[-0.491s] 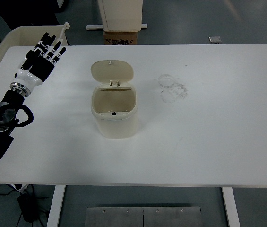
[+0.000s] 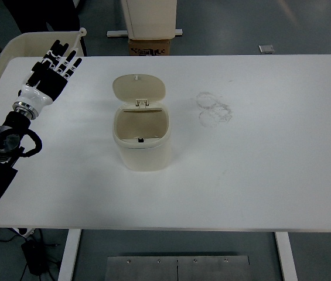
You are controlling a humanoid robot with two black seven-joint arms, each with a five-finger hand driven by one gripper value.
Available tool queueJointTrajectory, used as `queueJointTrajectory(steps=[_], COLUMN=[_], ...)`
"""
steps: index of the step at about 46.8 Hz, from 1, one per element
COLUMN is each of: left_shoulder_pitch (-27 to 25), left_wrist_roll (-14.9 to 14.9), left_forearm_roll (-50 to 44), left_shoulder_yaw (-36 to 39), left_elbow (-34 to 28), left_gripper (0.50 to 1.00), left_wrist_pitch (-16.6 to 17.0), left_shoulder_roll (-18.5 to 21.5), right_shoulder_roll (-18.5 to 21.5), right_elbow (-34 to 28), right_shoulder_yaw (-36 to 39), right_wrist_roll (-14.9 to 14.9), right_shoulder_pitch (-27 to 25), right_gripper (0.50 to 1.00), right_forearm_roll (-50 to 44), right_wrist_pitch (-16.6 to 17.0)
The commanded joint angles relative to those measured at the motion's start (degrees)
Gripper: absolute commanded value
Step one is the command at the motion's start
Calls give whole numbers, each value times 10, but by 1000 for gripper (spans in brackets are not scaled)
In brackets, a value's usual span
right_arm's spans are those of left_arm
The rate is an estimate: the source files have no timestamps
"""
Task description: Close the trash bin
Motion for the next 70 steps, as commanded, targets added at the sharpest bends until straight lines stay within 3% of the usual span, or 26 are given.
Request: queueJointTrajectory(steps=[1, 24, 32, 37, 70], left_shoulder_pitch=[-4, -6, -8, -15, -203], left_wrist_roll=[1, 3, 3, 3, 7], left_forearm_roll=[0, 5, 14, 20, 109], left_shoulder_yaw=[1, 16, 45, 63, 316], left_elbow=[-1, -138, -214, -246, -352], left_gripper=[1000, 1000, 1000, 1000, 1000], left_wrist_pitch=[1, 53, 88, 93, 86], left_shoulder_roll=[1, 41, 73, 97, 161], right_shoulder_roll=[0, 0, 0, 0, 0], right_elbow=[0, 0, 0, 0, 0], right_shoulder_yaw=[0, 0, 0, 0, 0], right_wrist_roll=[0, 0, 0, 0, 0], right_shoulder_pitch=[0, 0, 0, 0, 0], right_gripper=[993, 993, 993, 993, 993], right_forearm_roll=[-1, -1, -1, 0, 0], right_wrist_pitch=[0, 0, 0, 0, 0])
